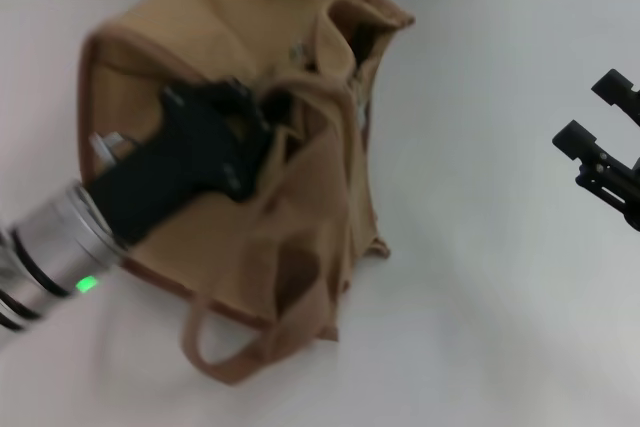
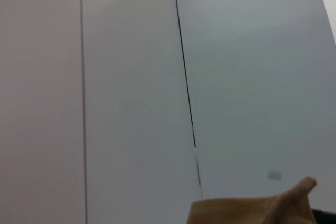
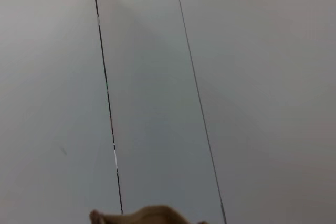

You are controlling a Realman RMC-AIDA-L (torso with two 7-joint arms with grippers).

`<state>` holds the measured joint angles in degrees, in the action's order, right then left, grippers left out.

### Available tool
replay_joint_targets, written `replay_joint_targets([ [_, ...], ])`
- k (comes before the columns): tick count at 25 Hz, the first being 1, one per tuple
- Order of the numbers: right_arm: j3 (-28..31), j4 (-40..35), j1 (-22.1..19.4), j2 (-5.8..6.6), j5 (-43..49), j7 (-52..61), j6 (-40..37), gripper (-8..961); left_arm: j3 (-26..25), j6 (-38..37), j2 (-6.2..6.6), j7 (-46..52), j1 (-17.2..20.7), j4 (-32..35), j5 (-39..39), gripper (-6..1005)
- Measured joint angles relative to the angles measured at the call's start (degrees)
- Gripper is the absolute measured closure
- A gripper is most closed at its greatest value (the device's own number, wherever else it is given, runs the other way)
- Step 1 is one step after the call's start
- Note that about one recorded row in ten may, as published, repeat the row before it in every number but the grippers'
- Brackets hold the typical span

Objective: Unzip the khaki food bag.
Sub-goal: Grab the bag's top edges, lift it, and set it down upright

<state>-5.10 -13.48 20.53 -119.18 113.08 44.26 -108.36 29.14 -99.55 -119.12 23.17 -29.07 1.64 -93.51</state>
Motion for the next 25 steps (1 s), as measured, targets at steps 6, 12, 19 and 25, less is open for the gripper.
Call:
replay_joint_targets([
  [6,-0.4,0.1,0.6,0.00,0.0,-0.1,1.0,141,0.9,1.5,-0.05,-11.6,0.5,-7.7,0.0,935],
  [12,-2.9,6.4,2.3,-0.24,1.4,-11.8,6.3,141,0.9,0.8,-0.05,-11.7,0.4,-8.5,-0.1,932],
  [19,-3.5,17.5,4.4,-0.51,1.7,-27.0,16.1,140,0.9,1.2,-0.06,-11.8,-0.3,-9.6,-0.1,928],
  [25,-3.1,26.3,5.0,-0.62,1.5,-39.9,21.2,141,0.9,1.4,-0.05,-11.9,-0.2,-9.9,-0.2,925],
])
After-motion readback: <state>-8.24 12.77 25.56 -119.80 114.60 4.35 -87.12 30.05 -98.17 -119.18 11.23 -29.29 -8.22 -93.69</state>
